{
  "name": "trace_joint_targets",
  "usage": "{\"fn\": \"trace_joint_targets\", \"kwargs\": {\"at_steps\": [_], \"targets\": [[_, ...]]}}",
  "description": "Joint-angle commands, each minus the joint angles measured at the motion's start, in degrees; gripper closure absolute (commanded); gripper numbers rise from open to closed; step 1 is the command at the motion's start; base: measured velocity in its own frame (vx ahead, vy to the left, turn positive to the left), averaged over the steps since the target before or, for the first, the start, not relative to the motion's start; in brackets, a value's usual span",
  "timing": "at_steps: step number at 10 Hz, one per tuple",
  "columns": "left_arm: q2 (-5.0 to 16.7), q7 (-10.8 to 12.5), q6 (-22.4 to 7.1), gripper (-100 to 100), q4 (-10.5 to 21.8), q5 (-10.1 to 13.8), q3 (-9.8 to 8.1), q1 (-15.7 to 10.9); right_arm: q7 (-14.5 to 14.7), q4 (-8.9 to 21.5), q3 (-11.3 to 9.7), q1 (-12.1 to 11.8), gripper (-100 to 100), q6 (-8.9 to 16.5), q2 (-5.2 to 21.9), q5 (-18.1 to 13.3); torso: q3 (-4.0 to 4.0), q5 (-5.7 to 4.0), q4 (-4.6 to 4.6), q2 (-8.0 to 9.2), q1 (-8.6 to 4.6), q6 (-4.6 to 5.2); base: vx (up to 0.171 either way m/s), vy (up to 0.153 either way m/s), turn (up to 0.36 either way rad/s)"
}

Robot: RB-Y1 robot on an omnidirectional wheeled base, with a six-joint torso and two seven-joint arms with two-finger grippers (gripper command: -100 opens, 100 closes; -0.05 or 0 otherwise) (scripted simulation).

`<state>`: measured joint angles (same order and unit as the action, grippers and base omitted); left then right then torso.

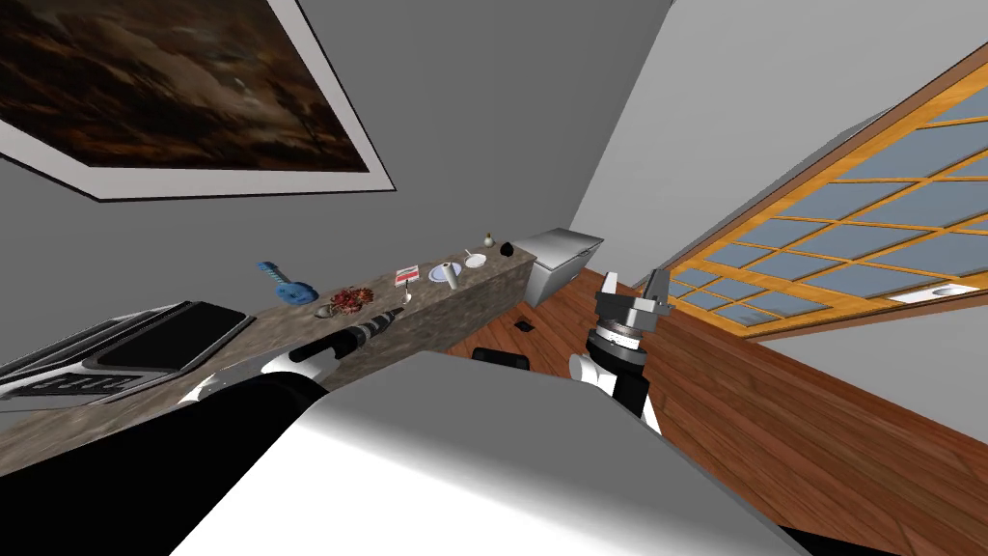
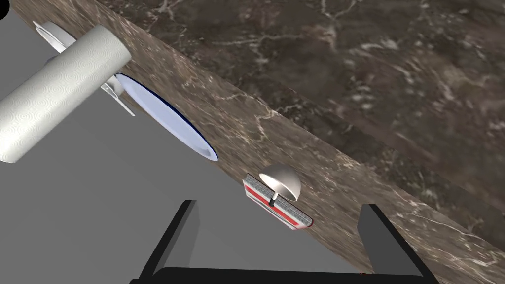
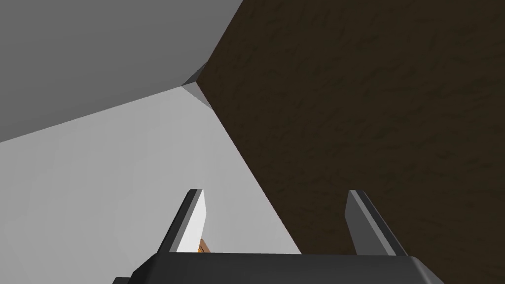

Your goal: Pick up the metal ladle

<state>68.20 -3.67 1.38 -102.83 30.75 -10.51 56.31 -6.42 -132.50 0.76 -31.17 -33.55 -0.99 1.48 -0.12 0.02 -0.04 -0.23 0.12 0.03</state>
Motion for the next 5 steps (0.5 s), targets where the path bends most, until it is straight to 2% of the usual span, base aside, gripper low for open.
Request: {"fn": "trace_joint_targets", "kwargs": {"at_steps": [1,2,3,4,5], "targets": [[1.9,-0.3,-1.6,-100,0.1,1.0,-0.25,0.8,0.0,0.0,0.0,0.0,0,0.0,0.0,0.0,0.00,0.00,0.00,0.00,0.00,0.00,0.053,0.024,-0.087],[4.2,-0.8,-3.9,-100,0.9,3.1,-0.15,1.8,0.0,0.0,0.0,0.0,0,0.0,0.0,0.0,0.00,0.00,0.00,0.01,0.00,-0.03,0.063,0.030,-0.165],[4.9,-0.8,-3.9,-100,0.9,3.1,-0.15,1.8,0.0,0.0,0.0,0.0,0,0.0,0.0,0.0,-0.01,0.00,-0.01,-0.02,0.02,0.00,0.056,0.033,-0.090],[7.1,-1.3,-6.2,-100,1.7,5.1,0.00,2.7,0.0,0.0,0.0,0.0,0,0.0,0.0,0.0,-0.01,0.02,0.00,-0.01,0.03,-0.04,0.056,0.047,-0.142],[7.7,-1.3,-6.2,-100,1.7,5.1,0.00,2.7,0.0,0.0,0.0,0.0,0,0.0,0.0,0.0,-0.01,0.02,-0.01,-0.01,0.09,-0.01,0.055,0.041,-0.101]]}}
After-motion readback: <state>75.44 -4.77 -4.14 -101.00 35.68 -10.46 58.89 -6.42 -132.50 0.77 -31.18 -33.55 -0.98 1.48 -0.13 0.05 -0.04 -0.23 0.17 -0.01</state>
